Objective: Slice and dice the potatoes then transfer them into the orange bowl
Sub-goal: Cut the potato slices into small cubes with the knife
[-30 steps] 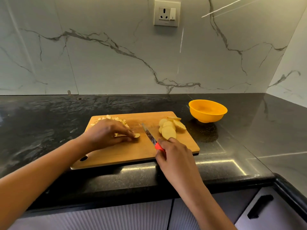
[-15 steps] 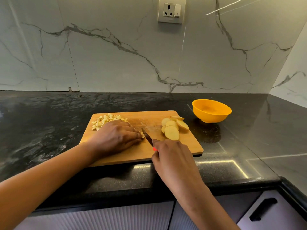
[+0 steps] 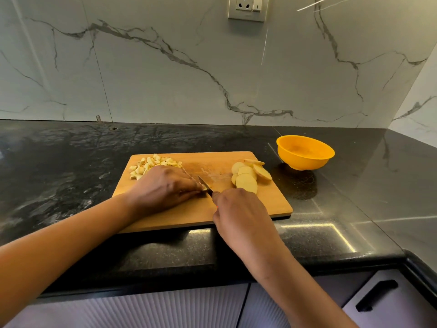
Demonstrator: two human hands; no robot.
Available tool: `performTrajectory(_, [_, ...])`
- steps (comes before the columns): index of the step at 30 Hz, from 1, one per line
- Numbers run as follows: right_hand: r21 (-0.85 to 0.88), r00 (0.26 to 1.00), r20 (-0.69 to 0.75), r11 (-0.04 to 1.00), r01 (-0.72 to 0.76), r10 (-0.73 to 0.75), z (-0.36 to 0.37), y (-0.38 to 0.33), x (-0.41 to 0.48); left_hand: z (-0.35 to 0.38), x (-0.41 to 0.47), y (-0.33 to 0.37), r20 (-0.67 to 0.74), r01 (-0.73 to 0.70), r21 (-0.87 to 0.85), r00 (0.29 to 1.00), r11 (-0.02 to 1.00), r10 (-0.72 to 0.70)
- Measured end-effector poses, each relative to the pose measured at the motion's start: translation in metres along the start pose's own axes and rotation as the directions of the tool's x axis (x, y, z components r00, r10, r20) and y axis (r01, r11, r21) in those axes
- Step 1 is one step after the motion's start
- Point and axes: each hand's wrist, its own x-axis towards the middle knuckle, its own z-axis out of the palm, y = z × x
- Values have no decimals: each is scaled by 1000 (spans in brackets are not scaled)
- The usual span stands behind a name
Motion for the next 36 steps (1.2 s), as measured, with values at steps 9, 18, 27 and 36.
performTrajectory(9, [70, 1000, 8, 997, 11, -12, -22, 8, -34, -2, -2, -1, 2, -4, 14, 1000, 1000, 4])
performTrajectory(18, [135, 993, -115, 991, -7, 23, -16, 0, -21, -3, -2, 0, -33, -66, 55, 997, 996, 68])
performTrajectory(27, [43, 999, -23, 998, -40, 41, -8, -11, -12, -2, -2, -1, -35, -60, 34, 997, 998, 61])
performTrajectory(36, [3, 993, 120, 1000, 6, -6, -9, -10, -20, -1, -2, -2, -32, -10, 26, 999, 1000, 11])
